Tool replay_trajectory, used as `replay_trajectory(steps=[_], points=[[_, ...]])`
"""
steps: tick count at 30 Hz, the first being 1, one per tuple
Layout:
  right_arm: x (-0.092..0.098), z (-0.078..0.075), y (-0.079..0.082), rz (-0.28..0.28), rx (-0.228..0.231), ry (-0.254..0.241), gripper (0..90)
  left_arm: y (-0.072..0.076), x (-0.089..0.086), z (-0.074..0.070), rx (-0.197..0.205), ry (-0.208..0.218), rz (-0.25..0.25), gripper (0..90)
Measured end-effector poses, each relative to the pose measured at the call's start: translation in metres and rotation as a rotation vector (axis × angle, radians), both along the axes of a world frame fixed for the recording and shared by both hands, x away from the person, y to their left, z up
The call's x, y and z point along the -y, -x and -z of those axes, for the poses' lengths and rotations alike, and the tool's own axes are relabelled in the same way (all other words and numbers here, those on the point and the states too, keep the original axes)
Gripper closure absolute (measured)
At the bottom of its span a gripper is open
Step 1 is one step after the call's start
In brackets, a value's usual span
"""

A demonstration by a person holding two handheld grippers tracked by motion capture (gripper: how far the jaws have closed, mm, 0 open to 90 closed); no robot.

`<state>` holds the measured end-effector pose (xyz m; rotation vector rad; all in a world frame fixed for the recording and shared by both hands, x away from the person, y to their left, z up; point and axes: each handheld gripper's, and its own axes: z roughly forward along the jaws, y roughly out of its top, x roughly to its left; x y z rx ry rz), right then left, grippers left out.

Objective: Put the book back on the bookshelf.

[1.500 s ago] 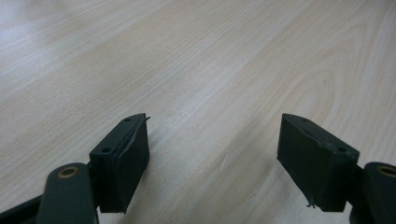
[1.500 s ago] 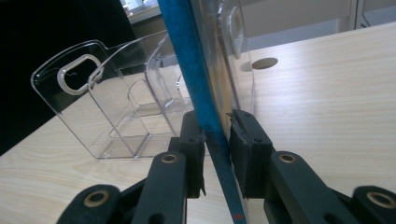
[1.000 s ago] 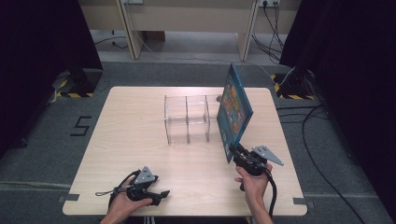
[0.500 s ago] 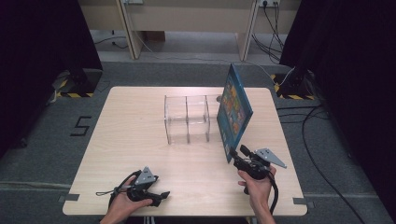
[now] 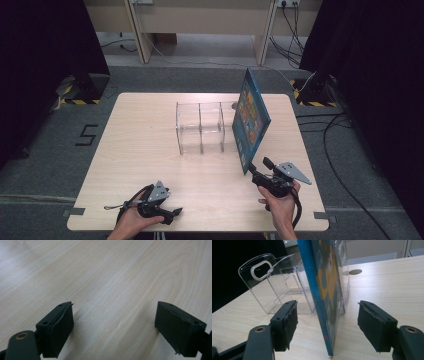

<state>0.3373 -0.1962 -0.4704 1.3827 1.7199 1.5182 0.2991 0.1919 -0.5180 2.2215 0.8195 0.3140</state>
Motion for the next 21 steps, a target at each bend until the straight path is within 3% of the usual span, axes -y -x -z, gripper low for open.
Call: replay_trajectory(steps=[11, 21], points=[[0.000, -0.001, 0.006, -0.011, 0.019, 0.012, 20.6, 0.000, 0.000, 0.000, -0.001, 0.001, 0.000, 14.3], [-0.001, -0.001, 0.011, 0.010, 0.018, 0.054, 16.4, 0.000, 0.000, 0.000, -0.001, 0.000, -0.001, 14.3]])
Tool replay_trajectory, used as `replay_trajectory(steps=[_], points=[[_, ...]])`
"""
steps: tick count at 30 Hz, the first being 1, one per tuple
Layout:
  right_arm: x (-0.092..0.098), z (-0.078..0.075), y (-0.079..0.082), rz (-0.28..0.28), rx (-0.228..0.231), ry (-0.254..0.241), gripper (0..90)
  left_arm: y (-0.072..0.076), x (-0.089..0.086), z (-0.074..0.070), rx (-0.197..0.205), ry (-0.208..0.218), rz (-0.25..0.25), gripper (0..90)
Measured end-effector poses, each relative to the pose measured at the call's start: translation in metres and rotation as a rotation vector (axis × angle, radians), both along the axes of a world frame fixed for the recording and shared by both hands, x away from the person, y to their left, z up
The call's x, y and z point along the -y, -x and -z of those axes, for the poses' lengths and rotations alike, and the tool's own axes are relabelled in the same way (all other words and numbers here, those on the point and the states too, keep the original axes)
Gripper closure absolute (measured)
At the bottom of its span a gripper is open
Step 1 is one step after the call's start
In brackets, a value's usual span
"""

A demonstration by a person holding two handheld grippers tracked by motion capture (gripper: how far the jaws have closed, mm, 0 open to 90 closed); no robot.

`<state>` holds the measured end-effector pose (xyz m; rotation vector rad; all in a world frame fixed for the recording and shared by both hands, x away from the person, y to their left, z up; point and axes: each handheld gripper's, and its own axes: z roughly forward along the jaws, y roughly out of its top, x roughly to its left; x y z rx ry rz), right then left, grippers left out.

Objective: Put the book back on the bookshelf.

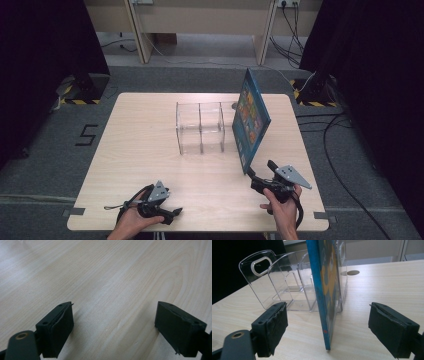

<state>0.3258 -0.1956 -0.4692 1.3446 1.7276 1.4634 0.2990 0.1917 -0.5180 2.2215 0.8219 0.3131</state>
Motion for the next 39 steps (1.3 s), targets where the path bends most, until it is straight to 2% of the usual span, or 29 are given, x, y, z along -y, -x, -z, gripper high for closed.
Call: replay_trajectory(steps=[6, 18, 34, 39], points=[[-0.001, 0.000, 0.007, -0.002, -0.004, 0.023, 15.9, 0.000, 0.000, 0.000, 0.000, 0.000, 0.001, 14.0], [0.006, 0.002, 0.016, -0.008, -0.006, 0.002, 15.9, 0.000, 0.000, 0.000, 0.001, -0.001, 0.007, 13.4], [0.013, 0.006, 0.032, -0.054, -0.032, 0.018, 16.4, 0.000, 0.000, 0.001, 0.001, 0.000, 0.013, 11.7], [0.017, 0.006, 0.036, -0.050, -0.041, 0.014, 16.5, 0.001, 0.001, 0.001, 0.002, -0.001, 0.014, 11.7]])
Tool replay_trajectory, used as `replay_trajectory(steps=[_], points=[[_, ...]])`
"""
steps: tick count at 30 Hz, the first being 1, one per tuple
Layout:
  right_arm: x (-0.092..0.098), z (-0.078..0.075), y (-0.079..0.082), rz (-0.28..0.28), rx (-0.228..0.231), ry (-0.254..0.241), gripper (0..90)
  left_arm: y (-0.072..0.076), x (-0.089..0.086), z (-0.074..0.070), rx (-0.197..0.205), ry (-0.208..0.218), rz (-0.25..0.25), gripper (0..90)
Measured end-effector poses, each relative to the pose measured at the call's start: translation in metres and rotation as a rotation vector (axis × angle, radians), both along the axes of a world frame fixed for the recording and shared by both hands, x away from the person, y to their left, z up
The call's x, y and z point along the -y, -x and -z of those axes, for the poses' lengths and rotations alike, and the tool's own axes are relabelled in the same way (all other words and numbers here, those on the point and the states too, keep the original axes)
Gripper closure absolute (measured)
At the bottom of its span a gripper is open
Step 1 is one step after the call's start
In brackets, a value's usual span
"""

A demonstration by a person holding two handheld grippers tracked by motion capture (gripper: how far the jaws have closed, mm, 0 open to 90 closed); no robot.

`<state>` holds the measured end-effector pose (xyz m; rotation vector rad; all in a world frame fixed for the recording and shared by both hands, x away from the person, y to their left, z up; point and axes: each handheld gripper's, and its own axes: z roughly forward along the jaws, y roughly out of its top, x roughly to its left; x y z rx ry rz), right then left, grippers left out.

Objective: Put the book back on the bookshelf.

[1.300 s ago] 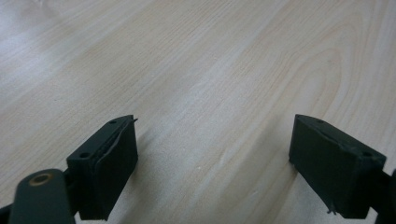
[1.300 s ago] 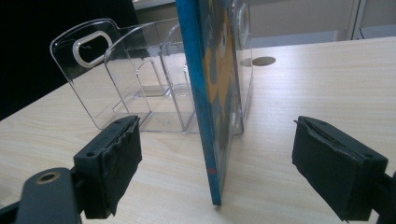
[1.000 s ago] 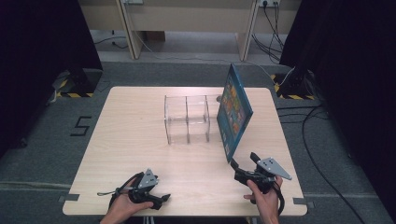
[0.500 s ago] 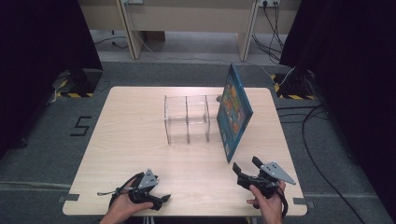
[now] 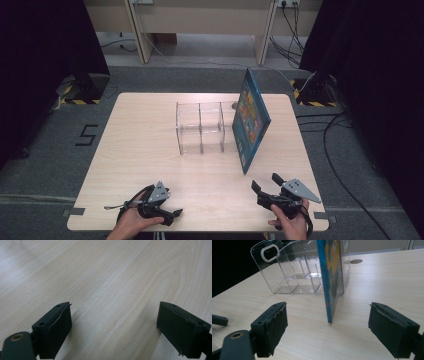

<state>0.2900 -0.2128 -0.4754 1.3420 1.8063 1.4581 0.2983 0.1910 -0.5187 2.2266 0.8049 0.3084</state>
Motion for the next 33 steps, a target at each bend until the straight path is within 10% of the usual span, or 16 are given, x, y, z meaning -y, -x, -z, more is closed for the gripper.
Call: replay_trajectory(steps=[18, 33], points=[[0.009, 0.004, 0.018, -0.033, -0.030, 0.018, 16.4, 0.000, 0.000, 0.000, 0.000, 0.000, 0.001, 11.7], [0.009, 0.010, 0.037, -0.100, -0.070, 0.141, 16.3, 0.000, 0.000, 0.000, -0.001, 0.000, 0.004, 11.5]])
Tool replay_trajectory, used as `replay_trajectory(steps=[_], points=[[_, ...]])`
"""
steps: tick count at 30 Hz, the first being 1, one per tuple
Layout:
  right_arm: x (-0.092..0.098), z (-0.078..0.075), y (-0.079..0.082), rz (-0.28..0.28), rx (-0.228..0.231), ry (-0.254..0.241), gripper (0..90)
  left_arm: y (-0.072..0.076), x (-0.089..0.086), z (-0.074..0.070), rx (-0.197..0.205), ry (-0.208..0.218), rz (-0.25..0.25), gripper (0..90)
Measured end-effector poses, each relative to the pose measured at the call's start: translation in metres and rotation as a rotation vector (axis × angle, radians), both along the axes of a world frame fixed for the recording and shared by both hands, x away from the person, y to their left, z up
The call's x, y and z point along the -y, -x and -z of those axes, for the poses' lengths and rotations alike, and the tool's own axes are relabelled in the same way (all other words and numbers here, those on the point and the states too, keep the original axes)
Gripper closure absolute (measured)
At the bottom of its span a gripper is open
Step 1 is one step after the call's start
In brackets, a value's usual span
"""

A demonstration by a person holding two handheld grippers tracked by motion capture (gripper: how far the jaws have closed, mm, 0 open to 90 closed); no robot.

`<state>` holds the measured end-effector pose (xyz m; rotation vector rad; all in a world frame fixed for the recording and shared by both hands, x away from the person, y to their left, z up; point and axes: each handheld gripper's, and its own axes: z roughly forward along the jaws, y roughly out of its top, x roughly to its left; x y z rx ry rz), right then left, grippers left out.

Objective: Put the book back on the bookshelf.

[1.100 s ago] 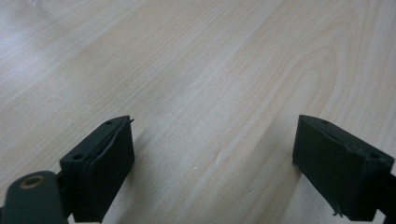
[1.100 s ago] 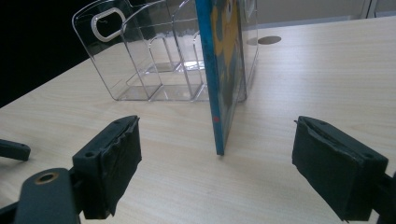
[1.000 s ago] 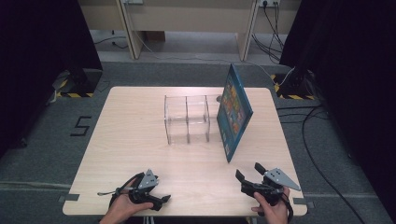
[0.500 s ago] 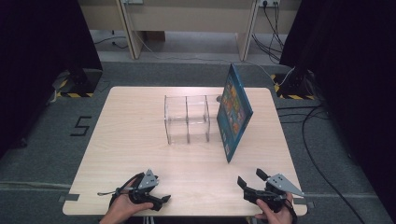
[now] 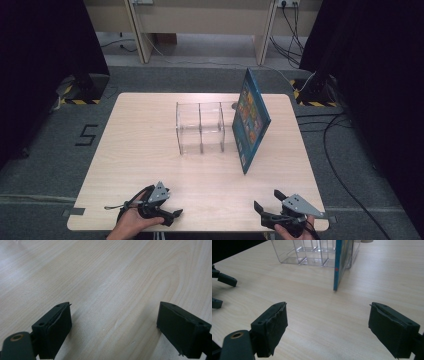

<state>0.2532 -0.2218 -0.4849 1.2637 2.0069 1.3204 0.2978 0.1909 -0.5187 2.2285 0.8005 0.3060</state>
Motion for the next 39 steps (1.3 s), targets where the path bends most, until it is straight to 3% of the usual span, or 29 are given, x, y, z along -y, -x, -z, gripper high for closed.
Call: replay_trajectory(steps=[8, 16, 30, 34, 36, 39], points=[[0.002, 0.005, 0.003, 0.012, -0.045, 0.030, 16.4, 0.000, 0.000, 0.000, 0.000, 0.000, 0.000, 11.5], [0.000, 0.012, 0.009, -0.017, -0.115, 0.109, 16.3, 0.000, 0.000, 0.000, 0.000, 0.000, 0.002, 11.0], [-0.003, 0.021, 0.018, -0.051, -0.192, 0.202, 16.3, 0.000, 0.000, 0.000, 0.001, 0.000, 0.003, 10.6], [-0.004, 0.025, 0.019, -0.060, -0.237, 0.240, 16.2, 0.000, 0.000, 0.000, 0.001, 0.000, 0.004, 10.4], [-0.005, 0.027, 0.019, -0.077, -0.228, 0.268, 15.5, 0.000, 0.000, 0.000, 0.001, 0.000, 0.004, 10.4], [-0.005, 0.027, 0.020, -0.075, -0.227, 0.269, 15.4, 0.000, 0.000, 0.000, 0.001, 0.001, 0.004, 10.3]])
